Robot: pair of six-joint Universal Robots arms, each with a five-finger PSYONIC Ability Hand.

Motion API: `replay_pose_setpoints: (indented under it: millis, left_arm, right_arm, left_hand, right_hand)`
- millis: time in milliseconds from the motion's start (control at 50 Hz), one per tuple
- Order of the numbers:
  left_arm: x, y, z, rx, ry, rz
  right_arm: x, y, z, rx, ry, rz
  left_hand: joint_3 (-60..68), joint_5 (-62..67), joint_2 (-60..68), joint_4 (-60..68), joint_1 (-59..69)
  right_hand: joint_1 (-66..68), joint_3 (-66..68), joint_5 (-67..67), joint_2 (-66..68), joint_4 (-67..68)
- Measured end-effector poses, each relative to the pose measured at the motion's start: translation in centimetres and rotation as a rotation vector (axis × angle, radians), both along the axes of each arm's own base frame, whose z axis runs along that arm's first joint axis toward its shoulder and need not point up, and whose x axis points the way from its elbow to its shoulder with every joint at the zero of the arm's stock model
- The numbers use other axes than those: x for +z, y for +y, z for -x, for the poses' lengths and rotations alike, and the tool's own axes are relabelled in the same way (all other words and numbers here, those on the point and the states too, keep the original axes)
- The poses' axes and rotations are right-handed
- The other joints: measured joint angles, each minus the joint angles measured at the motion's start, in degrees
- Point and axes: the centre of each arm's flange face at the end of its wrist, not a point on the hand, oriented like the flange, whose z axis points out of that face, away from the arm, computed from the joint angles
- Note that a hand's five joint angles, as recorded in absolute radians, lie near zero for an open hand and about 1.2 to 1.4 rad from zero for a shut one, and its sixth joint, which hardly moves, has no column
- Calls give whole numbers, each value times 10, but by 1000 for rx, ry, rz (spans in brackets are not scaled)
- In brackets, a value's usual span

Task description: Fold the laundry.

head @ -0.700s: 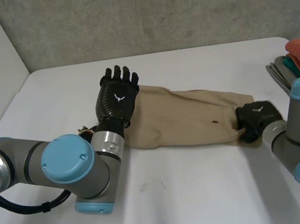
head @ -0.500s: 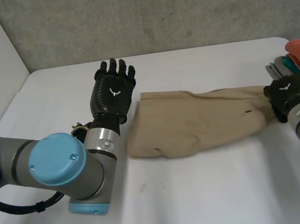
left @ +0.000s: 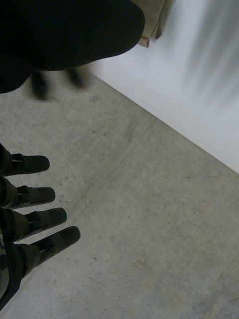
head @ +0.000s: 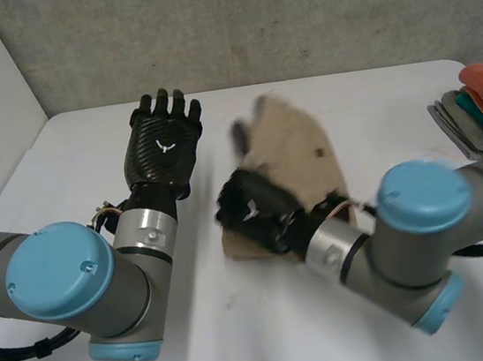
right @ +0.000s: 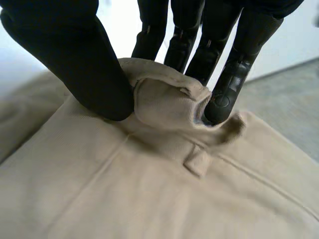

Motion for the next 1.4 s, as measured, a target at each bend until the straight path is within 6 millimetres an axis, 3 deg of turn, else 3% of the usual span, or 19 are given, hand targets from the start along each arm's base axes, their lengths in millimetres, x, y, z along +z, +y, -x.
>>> replay_pose_setpoints:
  millis: [40, 80, 100, 120, 160, 260, 300, 380, 500, 680, 780, 840, 980, 1040, 1120, 1140, 1200, 1300, 1400]
  left_arm:
    - [1, -2, 0, 2, 6, 2]
    - [3, -4, 1, 2, 13, 8]
    - [3, -4, 2, 2, 15, 9]
    - [6, -6, 3, 2, 22, 16]
    - [8, -8, 4, 1, 28, 22]
    - [21, -14, 12, -16, 85, 44]
    - [26, -15, 18, -38, 123, 34]
    - [28, -13, 29, -88, 173, -26]
    - [9, -7, 48, -161, 191, -225]
    - [-57, -9, 50, -98, 23, -540]
    - [-72, -11, 45, -55, -71, -562]
    - [-70, -10, 44, -51, -102, -550]
    - [-43, -6, 47, -88, -90, -492]
    - [8, 0, 48, -165, -23, -407]
    - [46, 11, 45, -270, 17, -359]
    - [64, 19, 42, -342, 29, -348]
    - [82, 28, 35, -433, 37, -359]
    - [100, 43, 23, -559, 56, -435]
    - [109, 54, 18, -638, 88, -505]
  right_arm:
    - [-11, 6, -9, 30, 7, -24]
    - [-14, 5, -12, 12, -1, -50]
    - [-15, 4, -12, 7, -3, -54]
    - [-12, 0, -13, -33, -24, -84]
    - [-7, -4, -12, -70, -51, -109]
    - [43, -23, 3, -279, -289, -281]
    - [67, -36, 22, -402, -430, -409]
    - [77, -53, 49, -544, -525, -552]
    - [58, -77, 71, -692, -485, -716]
    - [-6, -102, 71, -759, -279, -892]
    - [-22, -105, 69, -758, -191, -878]
    - [-18, -104, 68, -746, -164, -843]
    - [16, -99, 69, -718, -200, -742]
    - [41, -91, 72, -701, -265, -660]
    - [54, -72, 73, -664, -325, -570]
    - [54, -59, 71, -638, -332, -540]
    - [46, -36, 67, -596, -318, -513]
    - [18, -5, 56, -537, -257, -509]
    - [-13, 7, 47, -507, -212, -519]
  left_hand:
    - [0, 0, 0, 0, 0]
    - [0, 0, 0, 0, 0]
    - [0, 0, 0, 0, 0]
    - [0, 0, 0, 0, 0]
    - [0, 0, 0, 0, 0]
    - [0, 0, 0, 0, 0]
    - [0, 0, 0, 0, 0]
    - [0, 0, 0, 0, 0]
    - [0, 0, 0, 0, 0]
    - [0, 0, 0, 0, 2]
    - [0, 0, 0, 0, 2]
    - [0, 0, 0, 0, 2]
    - [0, 0, 0, 0, 0]
    - [0, 0, 0, 0, 1]
    - [2, 2, 4, 4, 3]
    - [2, 2, 9, 7, 3]
    - [2, 2, 10, 7, 3]
    - [2, 2, 10, 7, 3]
    - [2, 2, 10, 7, 3]
  right_hand:
    - [-93, -113, -88, -122, -113]
    - [-292, -329, -288, -328, -325]
    - [-292, -329, -288, -328, -325]
    - [-422, -492, -435, -490, -488]
    - [-448, -540, -479, -534, -532]
    - [-454, -559, -508, -550, -547]
    - [-454, -559, -510, -550, -547]
    - [-454, -559, -511, -550, -547]
    - [-454, -559, -511, -550, -547]
    - [-454, -559, -511, -550, -547]
    - [-463, -561, -511, -550, -547]
    - [-464, -562, -511, -550, -547]
    - [-464, -562, -511, -550, -547]
    - [-464, -562, -511, -550, -547]
    - [-464, -562, -511, -550, -547]
    - [-464, -562, -511, -550, -547]
    - [-464, -562, -511, -550, -547]
    - [-464, -562, -513, -550, -547]
    - [-464, -562, -513, -550, -547]
